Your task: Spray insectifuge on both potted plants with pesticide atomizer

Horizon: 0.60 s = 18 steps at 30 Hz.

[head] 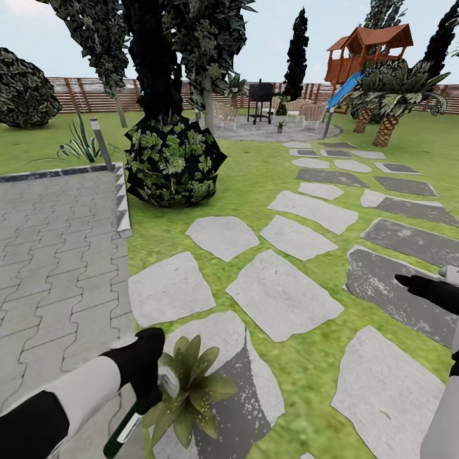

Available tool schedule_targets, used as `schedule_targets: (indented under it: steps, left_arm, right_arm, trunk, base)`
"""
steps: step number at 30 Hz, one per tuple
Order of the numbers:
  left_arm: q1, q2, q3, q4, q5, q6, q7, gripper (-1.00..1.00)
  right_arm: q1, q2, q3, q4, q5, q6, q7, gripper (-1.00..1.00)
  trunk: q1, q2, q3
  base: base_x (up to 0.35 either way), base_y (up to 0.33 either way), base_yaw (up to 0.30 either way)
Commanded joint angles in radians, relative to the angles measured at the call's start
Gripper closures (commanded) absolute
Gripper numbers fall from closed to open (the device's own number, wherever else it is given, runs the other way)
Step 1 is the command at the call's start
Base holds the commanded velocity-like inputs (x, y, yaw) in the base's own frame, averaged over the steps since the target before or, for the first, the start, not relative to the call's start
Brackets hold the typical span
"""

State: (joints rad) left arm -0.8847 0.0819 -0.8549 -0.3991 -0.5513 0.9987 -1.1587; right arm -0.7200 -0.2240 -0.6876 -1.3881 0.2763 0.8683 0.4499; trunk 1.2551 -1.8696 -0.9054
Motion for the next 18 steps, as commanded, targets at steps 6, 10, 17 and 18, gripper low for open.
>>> schedule_targets:
  steps: [6, 10, 17, 18]
  left_arm:
    - [0.010, 0.001, -0.002, -0.004, -0.011, 0.006, -0.006, 1.00]
    - [0.010, 0.001, -0.006, -0.004, -0.012, 0.006, -0.004, 1.00]
    - [-0.005, 0.003, -0.007, -0.008, -0.013, 0.006, -0.003, 1.00]
    - [-0.017, 0.004, -0.007, -0.009, -0.013, 0.006, -0.003, 1.00]
  right_arm:
    - [-0.001, 0.000, -0.001, -0.001, 0.010, 0.003, 0.010, -1.00]
    - [-0.001, 0.000, 0.000, 0.000, 0.010, 0.003, 0.010, -1.00]
    - [-0.001, 0.000, -0.001, 0.000, 0.010, 0.003, 0.010, -1.00]
    - [-0.001, 0.000, -0.001, 0.000, 0.010, 0.003, 0.010, -1.00]
  trunk:
    - [0.000, 0.000, -0.001]
    - [0.000, 0.000, -0.001]
    - [0.000, 0.000, -0.001]
    - [0.000, 0.000, -0.001]
  base:
    - [0.000, 0.000, 0.000]
    - [0.000, 0.000, 0.000]
    - [0.000, 0.000, 0.000]
    - [0.000, 0.000, 0.000]
